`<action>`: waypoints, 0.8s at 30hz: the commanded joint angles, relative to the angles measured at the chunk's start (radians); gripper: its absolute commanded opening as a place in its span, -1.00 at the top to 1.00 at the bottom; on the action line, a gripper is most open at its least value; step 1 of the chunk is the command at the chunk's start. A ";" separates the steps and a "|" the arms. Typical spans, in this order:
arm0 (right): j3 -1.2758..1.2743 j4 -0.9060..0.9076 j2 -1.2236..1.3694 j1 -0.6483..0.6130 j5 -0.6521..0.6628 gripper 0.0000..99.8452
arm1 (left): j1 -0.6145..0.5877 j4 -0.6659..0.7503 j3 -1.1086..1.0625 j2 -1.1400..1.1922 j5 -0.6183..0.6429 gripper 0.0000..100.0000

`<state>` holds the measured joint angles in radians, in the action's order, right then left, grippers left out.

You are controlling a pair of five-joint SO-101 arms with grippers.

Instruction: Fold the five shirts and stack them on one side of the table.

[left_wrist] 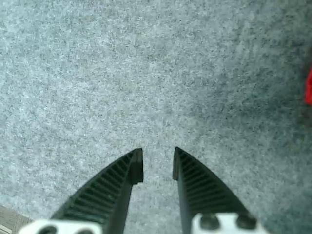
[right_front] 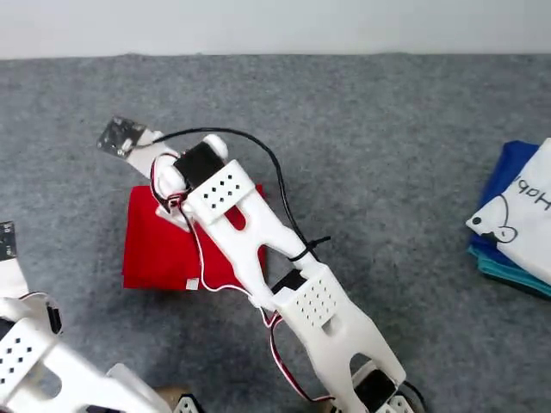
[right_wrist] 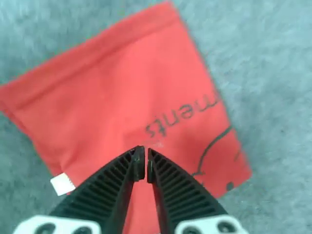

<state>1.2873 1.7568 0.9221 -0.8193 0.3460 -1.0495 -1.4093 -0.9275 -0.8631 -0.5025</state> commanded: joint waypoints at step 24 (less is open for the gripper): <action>-0.620 -0.053 -0.289 0.031 -0.861 0.09 | -0.060 0.014 0.064 -0.020 0.000 0.77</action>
<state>0.6628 1.7384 0.6137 -0.8009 -0.4764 -1.1063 -1.4093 -0.8999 -0.8631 -0.5040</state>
